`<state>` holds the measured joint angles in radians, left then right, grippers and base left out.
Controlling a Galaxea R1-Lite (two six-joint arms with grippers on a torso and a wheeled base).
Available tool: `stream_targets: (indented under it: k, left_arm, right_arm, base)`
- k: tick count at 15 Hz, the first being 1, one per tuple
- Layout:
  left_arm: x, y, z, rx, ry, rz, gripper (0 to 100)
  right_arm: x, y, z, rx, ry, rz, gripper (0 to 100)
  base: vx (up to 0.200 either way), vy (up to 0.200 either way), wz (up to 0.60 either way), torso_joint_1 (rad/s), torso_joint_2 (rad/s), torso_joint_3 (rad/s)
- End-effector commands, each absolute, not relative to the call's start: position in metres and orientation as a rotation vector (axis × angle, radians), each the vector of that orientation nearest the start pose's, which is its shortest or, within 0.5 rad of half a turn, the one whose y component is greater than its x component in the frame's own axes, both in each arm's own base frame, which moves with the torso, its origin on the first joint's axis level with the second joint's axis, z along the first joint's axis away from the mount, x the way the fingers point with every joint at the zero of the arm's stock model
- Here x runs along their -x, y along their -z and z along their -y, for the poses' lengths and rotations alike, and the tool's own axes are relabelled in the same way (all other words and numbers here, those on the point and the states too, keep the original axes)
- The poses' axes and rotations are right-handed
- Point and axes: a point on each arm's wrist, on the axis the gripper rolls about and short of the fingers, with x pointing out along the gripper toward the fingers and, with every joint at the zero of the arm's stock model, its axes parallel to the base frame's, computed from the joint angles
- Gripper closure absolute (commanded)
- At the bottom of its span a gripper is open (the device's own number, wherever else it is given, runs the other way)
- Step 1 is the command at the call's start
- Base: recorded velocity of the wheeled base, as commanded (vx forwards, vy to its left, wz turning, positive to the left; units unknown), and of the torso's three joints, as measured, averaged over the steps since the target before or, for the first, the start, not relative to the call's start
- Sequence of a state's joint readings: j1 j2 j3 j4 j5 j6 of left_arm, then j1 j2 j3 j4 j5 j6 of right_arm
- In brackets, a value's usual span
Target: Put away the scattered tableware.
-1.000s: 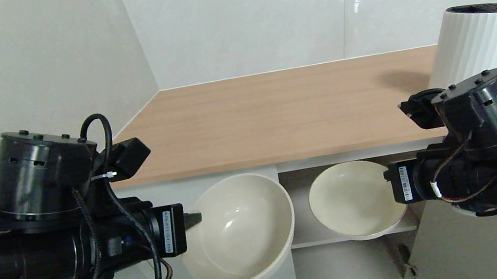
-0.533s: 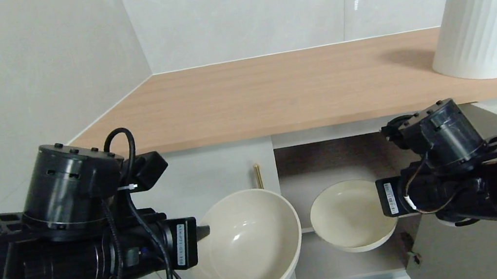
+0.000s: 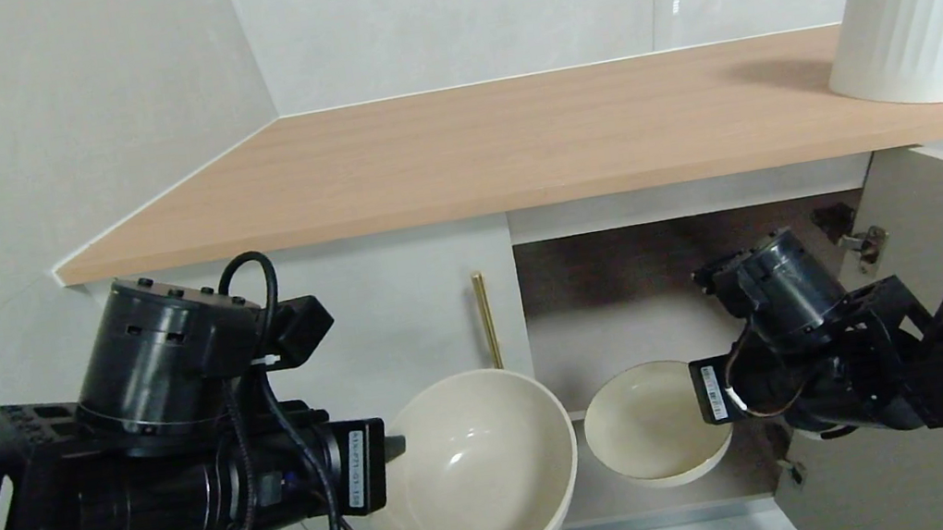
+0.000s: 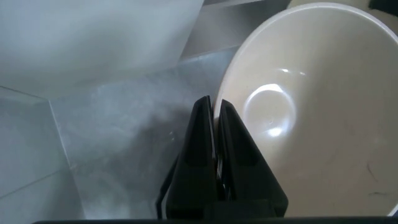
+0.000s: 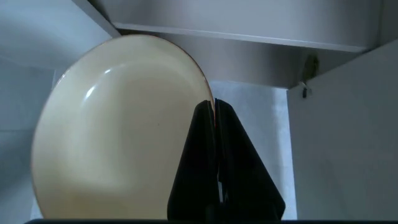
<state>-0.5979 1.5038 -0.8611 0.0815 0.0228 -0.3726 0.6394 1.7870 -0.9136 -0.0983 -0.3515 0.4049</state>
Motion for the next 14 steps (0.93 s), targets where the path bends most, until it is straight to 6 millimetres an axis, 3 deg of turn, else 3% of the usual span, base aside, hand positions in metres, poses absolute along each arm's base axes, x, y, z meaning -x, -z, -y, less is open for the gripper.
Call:
stream_targets:
  k: [1, 5, 9, 11, 12, 13, 14]
  left_arm:
    - [-0.202, -0.185, 0.137, 0.120, 0.407, -0.797, 100]
    - [-0.203, -0.181, 0.140, 0.113, 0.410, -0.809, 100]
    - [-0.203, -0.181, 0.140, 0.114, 0.410, -0.807, 100]
    - [-0.204, -0.181, 0.140, 0.113, 0.410, -0.810, 100]
    - [-0.204, -0.181, 0.140, 0.113, 0.410, -0.810, 100]
    - [-0.204, -0.180, 0.140, 0.113, 0.411, -0.809, 100]
    - [-0.204, -0.181, 0.141, 0.113, 0.412, -0.808, 100]
  right_arm:
    - [-0.263, -0.125, -0.178, -0.027, -0.126, -0.722, 100]
    - [-0.315, -0.096, -0.181, -0.070, -0.085, -0.702, 100]
    - [-0.343, -0.067, -0.178, -0.065, -0.027, -0.739, 100]
    - [-0.369, -0.049, -0.171, -0.078, 0.018, -0.747, 100]
    - [-0.369, -0.049, -0.171, -0.078, 0.018, -0.747, 100]
    - [-0.387, -0.035, -0.170, -0.079, 0.061, -0.738, 100]
    - [-0.389, -0.034, -0.170, -0.079, 0.067, -0.735, 100]
  base:
    - [0.000, 0.000, 0.00, 0.000, 0.00, 0.000]
    - [0.000, 0.000, 0.00, 0.000, 0.00, 0.000]
    - [0.000, 0.000, 0.00, 0.000, 0.00, 0.000]
    - [0.000, 0.000, 0.00, 0.000, 0.00, 0.000]
    - [0.000, 0.000, 0.00, 0.000, 0.00, 0.000]
    - [0.000, 0.000, 0.00, 0.000, 0.00, 0.000]
    - [0.000, 0.000, 0.00, 0.000, 0.00, 0.000]
